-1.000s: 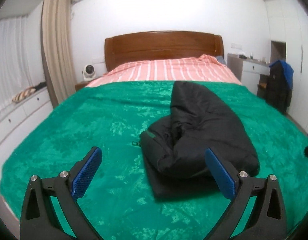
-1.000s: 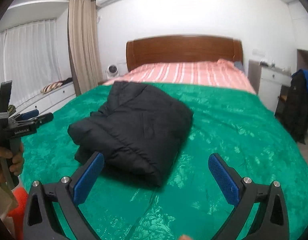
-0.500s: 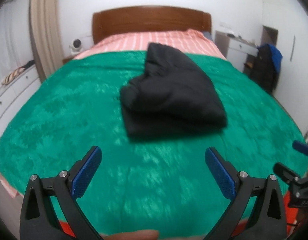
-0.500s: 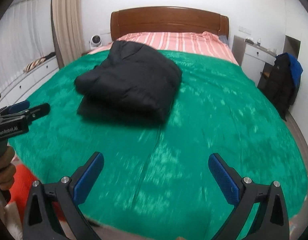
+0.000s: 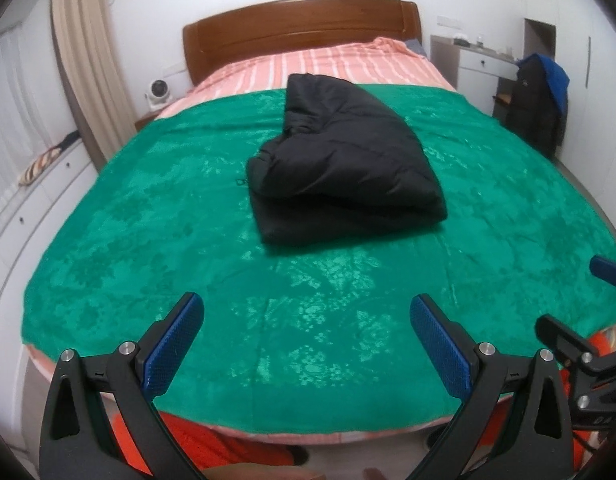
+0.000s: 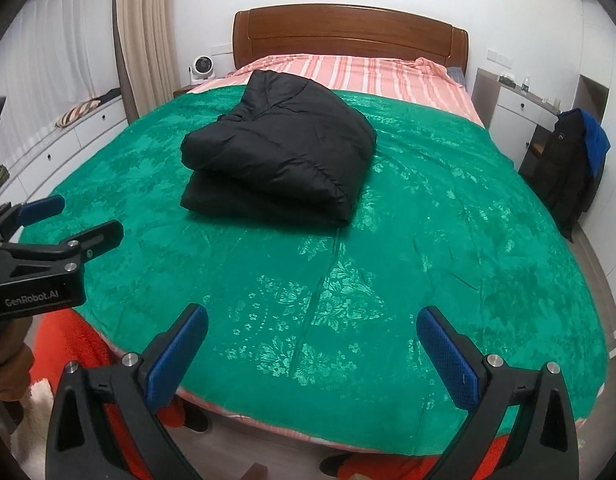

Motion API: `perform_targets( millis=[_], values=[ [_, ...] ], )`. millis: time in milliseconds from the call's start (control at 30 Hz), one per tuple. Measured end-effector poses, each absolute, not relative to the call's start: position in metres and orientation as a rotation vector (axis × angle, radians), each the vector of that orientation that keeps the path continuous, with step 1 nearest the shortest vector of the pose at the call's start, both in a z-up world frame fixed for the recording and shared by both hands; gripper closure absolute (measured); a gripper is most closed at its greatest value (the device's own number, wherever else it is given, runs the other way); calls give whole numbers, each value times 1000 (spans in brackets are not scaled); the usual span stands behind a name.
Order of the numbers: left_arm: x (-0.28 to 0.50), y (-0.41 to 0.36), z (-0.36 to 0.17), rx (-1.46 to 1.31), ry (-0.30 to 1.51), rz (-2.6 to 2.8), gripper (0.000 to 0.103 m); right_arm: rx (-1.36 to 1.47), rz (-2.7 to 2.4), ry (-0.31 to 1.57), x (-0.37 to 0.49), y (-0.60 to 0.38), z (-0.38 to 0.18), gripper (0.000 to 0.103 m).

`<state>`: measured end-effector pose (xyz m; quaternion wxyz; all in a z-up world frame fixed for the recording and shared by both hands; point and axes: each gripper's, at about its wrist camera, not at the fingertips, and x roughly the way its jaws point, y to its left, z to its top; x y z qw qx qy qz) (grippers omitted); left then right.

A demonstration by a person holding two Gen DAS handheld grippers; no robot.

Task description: Fold large clothes

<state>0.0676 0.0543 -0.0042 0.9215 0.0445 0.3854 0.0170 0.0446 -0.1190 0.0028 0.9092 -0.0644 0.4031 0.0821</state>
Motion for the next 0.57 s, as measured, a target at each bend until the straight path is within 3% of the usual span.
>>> perform_targets(
  millis=[567],
  values=[
    [67,61,-13,21,803,15,0,-131,163,859,49,-117,-4,0]
  ],
)
